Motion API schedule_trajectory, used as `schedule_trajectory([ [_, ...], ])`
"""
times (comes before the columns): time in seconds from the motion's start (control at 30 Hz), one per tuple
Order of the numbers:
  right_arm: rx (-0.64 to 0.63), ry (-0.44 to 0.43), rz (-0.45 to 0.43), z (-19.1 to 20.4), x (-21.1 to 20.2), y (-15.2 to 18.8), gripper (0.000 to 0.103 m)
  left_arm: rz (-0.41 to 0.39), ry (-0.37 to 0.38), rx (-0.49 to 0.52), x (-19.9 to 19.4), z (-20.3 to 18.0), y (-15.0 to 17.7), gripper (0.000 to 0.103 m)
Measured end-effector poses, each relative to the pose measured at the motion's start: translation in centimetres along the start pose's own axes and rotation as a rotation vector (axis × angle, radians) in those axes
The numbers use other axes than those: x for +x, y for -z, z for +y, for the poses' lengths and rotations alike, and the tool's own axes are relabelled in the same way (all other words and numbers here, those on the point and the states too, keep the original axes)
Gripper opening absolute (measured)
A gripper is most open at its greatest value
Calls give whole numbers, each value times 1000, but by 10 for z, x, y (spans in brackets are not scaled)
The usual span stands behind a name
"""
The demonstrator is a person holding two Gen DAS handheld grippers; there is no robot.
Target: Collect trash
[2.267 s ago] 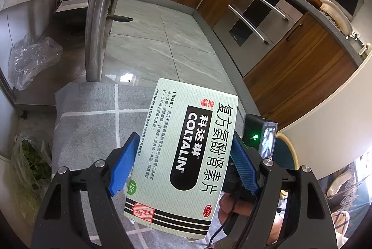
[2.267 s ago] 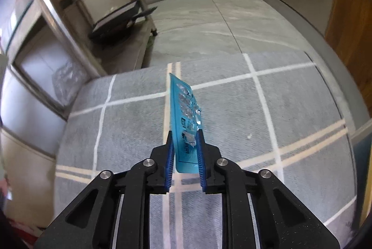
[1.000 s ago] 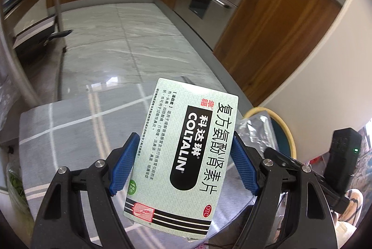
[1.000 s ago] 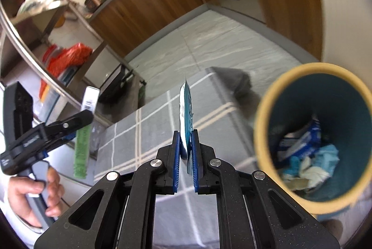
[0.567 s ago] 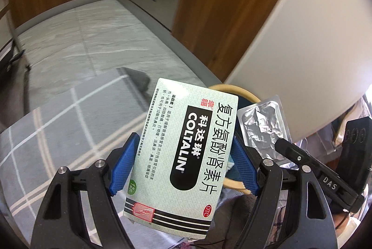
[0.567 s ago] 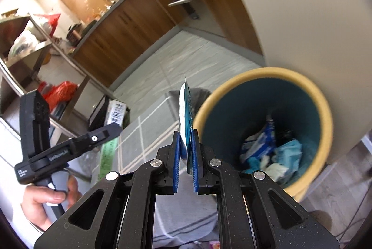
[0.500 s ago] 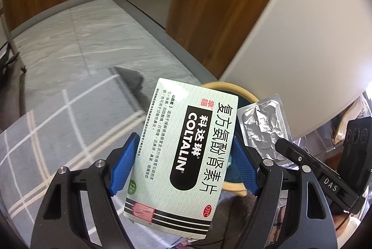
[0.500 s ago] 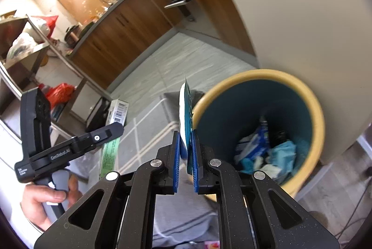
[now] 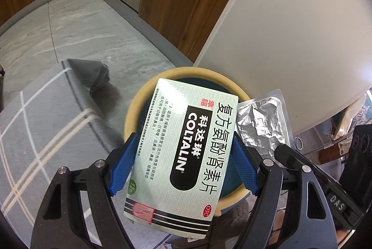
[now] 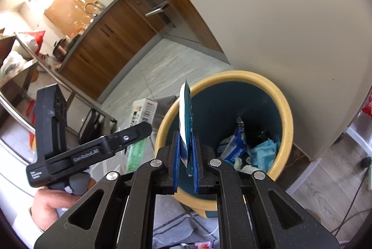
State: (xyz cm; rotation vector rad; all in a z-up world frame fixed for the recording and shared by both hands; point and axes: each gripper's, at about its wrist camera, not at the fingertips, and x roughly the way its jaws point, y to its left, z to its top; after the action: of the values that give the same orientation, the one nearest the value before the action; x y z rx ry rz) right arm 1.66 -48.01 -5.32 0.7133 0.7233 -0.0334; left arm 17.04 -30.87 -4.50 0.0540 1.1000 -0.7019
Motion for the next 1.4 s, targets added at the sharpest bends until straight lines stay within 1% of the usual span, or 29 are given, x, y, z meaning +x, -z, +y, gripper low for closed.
schedule_trajectory([
  [0.23, 22, 37, 15, -11, 5, 0, 10, 32, 14, -12, 43, -3, -12, 77],
  [0.4, 44, 59, 39, -24, 13, 0, 11, 46, 27, -16, 58, -7, -14, 77],
  [0.53, 56, 76, 62, -33, 20, 0, 11, 60, 34, -26, 63, -6, -14, 78],
  [0.6, 58, 79, 73, -36, 24, 0, 12, 55, 34, -33, 63, -5, -15, 84],
  [0.63, 59, 83, 74, -36, 24, 0, 14, 49, 32, -35, 62, -6, -15, 86],
  [0.73, 59, 81, 73, -40, 24, -1, 19, 38, 38, -39, 56, -4, -16, 86],
  [0.87, 43, 87, 52, -38, 19, -2, 23, 13, 40, -53, 42, 1, -16, 86],
  [0.97, 12, 99, 31, -34, 10, -3, 32, -26, 31, -54, 26, 1, -16, 87],
  [1.0, -1, 103, 25, -32, 8, -3, 37, -41, 20, -48, 21, 1, -15, 87],
  [1.03, -16, 107, 19, -31, 5, -3, 42, -71, 0, -36, 12, -1, -14, 87],
  [1.1, -57, 120, -1, -25, -3, -2, 49, -134, -34, -23, -3, -5, -9, 90],
  [1.17, -96, 131, -17, -19, -10, -1, 54, -180, -56, -22, -16, -6, -3, 93],
  [1.23, -131, 141, -31, -13, -16, 0, 62, -229, -71, -25, -28, -6, 2, 95],
  [1.3, -177, 156, -57, -6, -25, 3, 68, -258, -73, -17, -38, -9, 7, 96],
  [1.4, -236, 177, -87, 2, -36, 6, 73, -287, -94, -9, -51, -12, 19, 97],
])
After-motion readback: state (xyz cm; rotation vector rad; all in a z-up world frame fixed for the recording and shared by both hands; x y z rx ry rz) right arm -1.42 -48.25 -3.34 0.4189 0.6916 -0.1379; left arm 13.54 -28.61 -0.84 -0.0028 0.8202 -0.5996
